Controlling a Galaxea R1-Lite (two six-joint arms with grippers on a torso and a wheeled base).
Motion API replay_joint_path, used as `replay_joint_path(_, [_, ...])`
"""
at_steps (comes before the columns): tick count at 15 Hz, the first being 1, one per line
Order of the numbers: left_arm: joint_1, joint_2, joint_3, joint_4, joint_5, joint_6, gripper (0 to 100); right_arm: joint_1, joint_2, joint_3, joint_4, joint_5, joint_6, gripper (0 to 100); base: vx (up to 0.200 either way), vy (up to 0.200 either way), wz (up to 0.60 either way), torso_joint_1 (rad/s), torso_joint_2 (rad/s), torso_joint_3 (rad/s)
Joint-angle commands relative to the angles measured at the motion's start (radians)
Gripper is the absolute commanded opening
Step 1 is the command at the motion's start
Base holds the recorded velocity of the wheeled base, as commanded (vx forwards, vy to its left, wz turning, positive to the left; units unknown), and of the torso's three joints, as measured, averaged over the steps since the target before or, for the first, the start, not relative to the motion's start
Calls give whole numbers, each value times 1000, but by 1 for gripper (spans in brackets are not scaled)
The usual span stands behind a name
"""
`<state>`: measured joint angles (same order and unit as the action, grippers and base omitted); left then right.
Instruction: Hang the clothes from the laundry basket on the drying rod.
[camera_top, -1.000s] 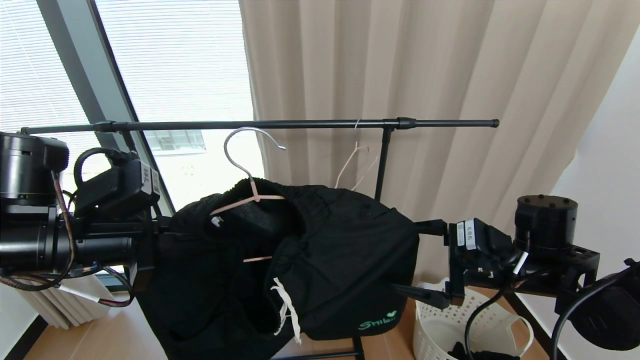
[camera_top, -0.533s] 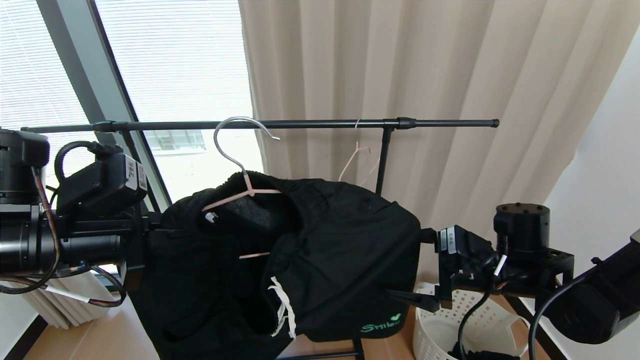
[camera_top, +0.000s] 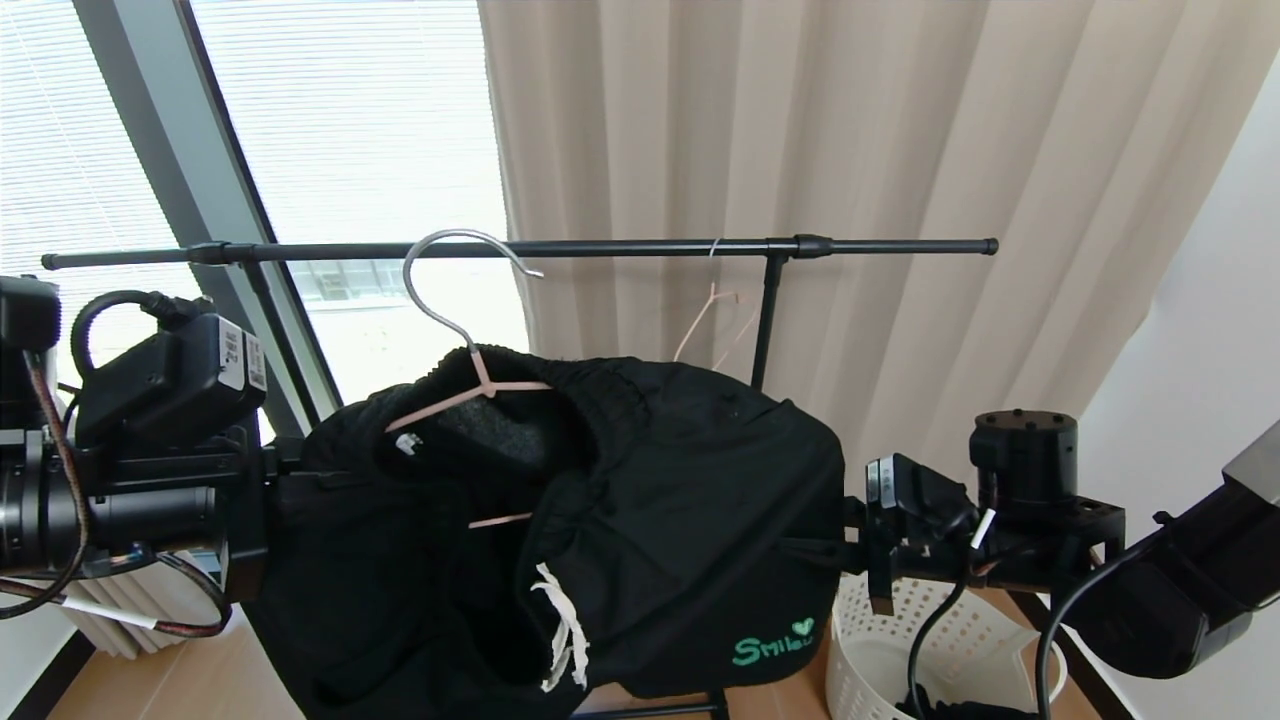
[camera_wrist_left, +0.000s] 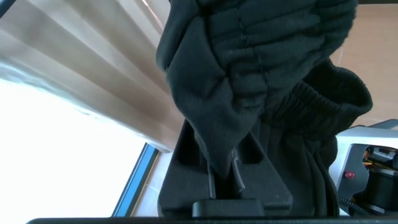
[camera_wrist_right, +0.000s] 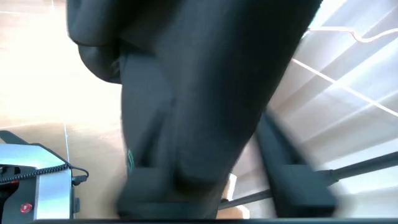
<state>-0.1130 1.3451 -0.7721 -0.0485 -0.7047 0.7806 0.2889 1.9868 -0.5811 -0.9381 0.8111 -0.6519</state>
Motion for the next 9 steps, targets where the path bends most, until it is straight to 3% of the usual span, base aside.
replay_joint_path(1, [9,-1,2,-1,-1,0,0,-19,6,-13,1,0,2,0,0,0,0,0,0,0])
replay_joint_path(9, [56,-11,-6,-1,-1,-15,0,-83,55,-60,4,-1,3,0,0,0,0,0,0,0])
